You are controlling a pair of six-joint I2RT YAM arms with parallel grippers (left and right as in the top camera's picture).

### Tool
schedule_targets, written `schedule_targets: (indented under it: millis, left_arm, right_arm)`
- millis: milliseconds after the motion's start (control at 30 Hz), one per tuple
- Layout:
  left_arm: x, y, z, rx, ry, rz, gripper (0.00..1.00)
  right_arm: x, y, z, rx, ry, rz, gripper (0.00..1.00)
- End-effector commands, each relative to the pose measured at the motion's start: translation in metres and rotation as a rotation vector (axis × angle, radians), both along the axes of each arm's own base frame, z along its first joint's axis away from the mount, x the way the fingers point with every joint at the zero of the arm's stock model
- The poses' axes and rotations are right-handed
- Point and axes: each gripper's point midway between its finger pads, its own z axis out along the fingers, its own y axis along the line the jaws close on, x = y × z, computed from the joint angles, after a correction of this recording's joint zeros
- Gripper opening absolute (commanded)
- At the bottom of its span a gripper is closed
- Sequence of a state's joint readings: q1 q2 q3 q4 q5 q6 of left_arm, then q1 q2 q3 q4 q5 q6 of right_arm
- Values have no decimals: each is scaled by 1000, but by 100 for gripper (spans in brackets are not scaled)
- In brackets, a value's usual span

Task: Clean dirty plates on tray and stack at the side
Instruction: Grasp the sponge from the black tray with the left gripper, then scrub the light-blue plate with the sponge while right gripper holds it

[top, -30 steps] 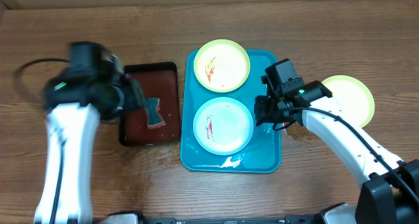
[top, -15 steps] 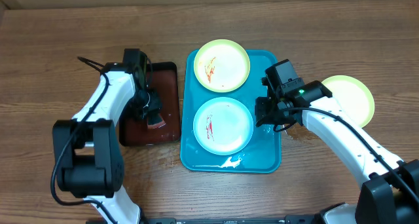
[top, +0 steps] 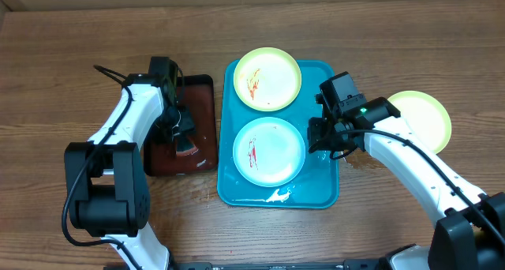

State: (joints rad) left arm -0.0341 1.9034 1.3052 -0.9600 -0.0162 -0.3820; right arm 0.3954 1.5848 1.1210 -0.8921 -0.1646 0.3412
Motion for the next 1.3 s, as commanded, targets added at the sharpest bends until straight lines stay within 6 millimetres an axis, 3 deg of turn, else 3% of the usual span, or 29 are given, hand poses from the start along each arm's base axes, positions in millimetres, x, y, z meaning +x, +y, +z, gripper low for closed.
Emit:
schedule_targets:
  millis: [0, 167, 200, 233, 367, 500, 633, 733, 900, 1033, 1100, 1267]
  left_arm:
    - [12, 0, 6, 17, -41, -35, 55]
    - [7, 1, -13, 34, -32, -51, 28]
    - [4, 1, -20, 36, -23, -51, 19]
    - [-1, 0, -26, 33, -8, -53, 4]
    - [-12, -1, -36, 29, 42, -53, 4]
    - [-4, -5, -16, 9, 11, -53, 4]
    - [15, -11, 29, -24, -68, -59, 4]
    - [29, -17, 75, -49, -155, -81, 4]
    - [35, -26, 122, -48, -246, -122, 4]
    - [32, -28, 123, -46, -237, -130, 4]
    - [30, -28, 121, -46, -223, -130, 4]
    - [30, -37, 121, -50, -225, -154, 4]
  right_arm:
    - [5, 1, 9, 7, -27, -6, 26]
    - [1, 0, 7, 2, -15, -6, 27]
    - [0, 0, 5, 0, -11, -6, 28]
    - [-1, -1, 3, -2, -6, -6, 28]
    - [-2, -2, -2, -4, -11, 5, 28]
    - [8, 2, -3, -4, -64, 58, 29]
    - [8, 1, -17, -17, -55, 78, 30]
    - [7, 2, -33, -27, -19, 83, 33]
    - [4, 12, -58, -1, 32, 127, 34]
    - [1, 13, -79, -19, 80, 124, 32]
    - [1, 13, -89, -24, 98, 123, 26]
    - [7, 15, -91, -11, 91, 71, 7]
